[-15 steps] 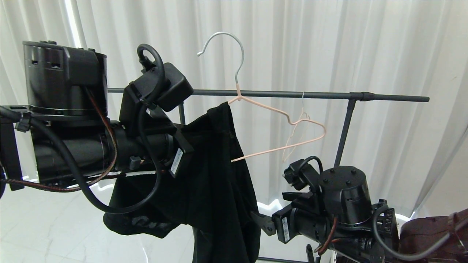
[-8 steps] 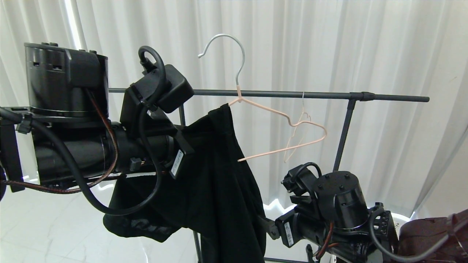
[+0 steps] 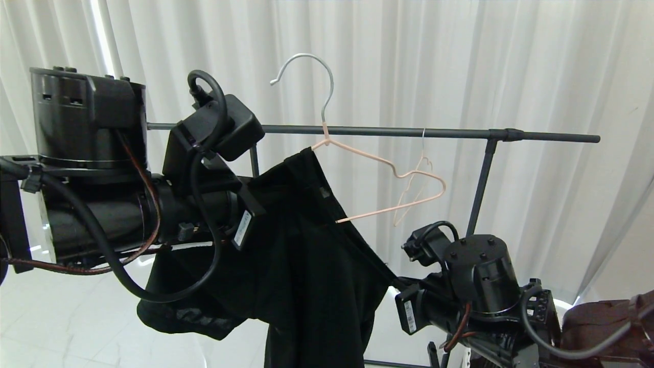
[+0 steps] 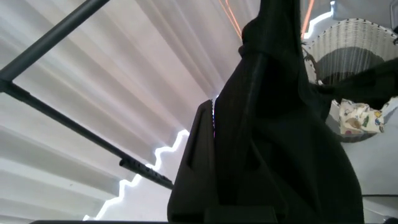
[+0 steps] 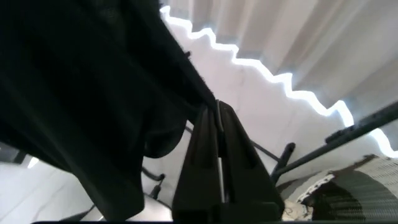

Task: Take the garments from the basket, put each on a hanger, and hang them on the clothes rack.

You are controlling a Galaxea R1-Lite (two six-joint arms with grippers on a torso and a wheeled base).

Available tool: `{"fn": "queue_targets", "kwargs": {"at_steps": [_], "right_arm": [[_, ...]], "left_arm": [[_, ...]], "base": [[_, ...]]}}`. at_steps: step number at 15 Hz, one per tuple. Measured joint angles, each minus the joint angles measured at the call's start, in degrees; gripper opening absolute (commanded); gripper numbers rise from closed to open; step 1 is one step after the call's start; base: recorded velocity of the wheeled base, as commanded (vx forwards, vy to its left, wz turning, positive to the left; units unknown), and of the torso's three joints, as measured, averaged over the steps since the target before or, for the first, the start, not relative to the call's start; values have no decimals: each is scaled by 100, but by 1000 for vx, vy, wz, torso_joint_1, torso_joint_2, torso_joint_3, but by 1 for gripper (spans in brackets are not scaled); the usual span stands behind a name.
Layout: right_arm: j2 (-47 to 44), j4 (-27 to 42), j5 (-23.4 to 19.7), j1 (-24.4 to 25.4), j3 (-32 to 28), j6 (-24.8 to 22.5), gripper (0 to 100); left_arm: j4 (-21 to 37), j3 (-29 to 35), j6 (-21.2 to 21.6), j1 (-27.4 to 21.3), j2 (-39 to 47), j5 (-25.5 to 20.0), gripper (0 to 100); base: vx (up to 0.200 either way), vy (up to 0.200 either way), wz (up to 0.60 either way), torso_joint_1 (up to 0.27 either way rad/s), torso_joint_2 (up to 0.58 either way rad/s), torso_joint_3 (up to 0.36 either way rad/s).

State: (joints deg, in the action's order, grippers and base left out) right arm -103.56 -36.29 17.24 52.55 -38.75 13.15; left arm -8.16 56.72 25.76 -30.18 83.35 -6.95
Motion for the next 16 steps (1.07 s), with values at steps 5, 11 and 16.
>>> {"fn": "queue_targets", "kwargs": {"at_steps": [5, 11, 16], "right_arm": [[428, -22, -84, -1287, 94, -443, 0], [1097, -29, -602, -1950, 98, -519, 0], [1643, 266, -1415, -1961, 83, -610, 0]], "left_arm": [[-544, -953, 98, 177, -336, -2, 0], [-563, -1412, 60, 119, -603, -63, 0], [-533, -1797, 104, 74, -496, -2, 0]], "base": [[0, 0, 0, 0, 0, 0], [0, 0, 0, 0, 0, 0], [0, 0, 0, 0, 0, 0]]}}
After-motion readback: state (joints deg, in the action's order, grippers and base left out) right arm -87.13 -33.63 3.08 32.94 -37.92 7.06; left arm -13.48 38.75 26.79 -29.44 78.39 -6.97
